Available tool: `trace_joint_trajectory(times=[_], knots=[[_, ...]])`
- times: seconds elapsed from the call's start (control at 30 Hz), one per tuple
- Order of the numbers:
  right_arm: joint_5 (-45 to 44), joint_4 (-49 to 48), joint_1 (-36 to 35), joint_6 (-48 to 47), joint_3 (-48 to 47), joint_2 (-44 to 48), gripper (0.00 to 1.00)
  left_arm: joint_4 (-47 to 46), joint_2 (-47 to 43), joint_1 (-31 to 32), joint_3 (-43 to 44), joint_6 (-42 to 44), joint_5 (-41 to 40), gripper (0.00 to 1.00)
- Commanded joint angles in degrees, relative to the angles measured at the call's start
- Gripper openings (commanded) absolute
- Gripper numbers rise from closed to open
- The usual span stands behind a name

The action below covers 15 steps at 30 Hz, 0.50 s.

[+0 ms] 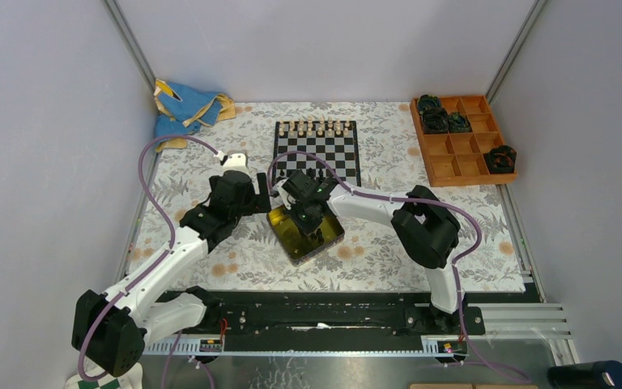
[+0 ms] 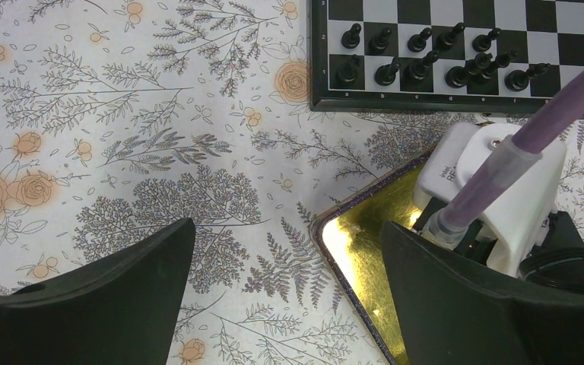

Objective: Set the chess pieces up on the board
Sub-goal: Pick up the chess piece from the storage box.

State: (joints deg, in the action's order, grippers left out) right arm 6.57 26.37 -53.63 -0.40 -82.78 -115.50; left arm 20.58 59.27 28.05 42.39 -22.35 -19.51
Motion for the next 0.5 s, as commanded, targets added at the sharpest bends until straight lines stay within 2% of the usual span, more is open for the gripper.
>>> trace_joint_trajectory(times=[0.0,0.23,0.47], knots=[[-2.15,0.98,-0.6,-0.69,-2.9,2.08,0.0,-1.76,-1.03,-0.54,-0.54,0.24,-1.13,0.99],[-6.14,2.83,-0.6,-0.89,-7.75,4.95,0.0,-1.63,-1.75,-0.87,0.37,0.83,-2.43,0.99],[-16.66,2.69,-0.07,-1.24,-13.57,5.9,0.0,-1.5,-2.2,-0.97,1.02,0.82,-2.27,0.99]])
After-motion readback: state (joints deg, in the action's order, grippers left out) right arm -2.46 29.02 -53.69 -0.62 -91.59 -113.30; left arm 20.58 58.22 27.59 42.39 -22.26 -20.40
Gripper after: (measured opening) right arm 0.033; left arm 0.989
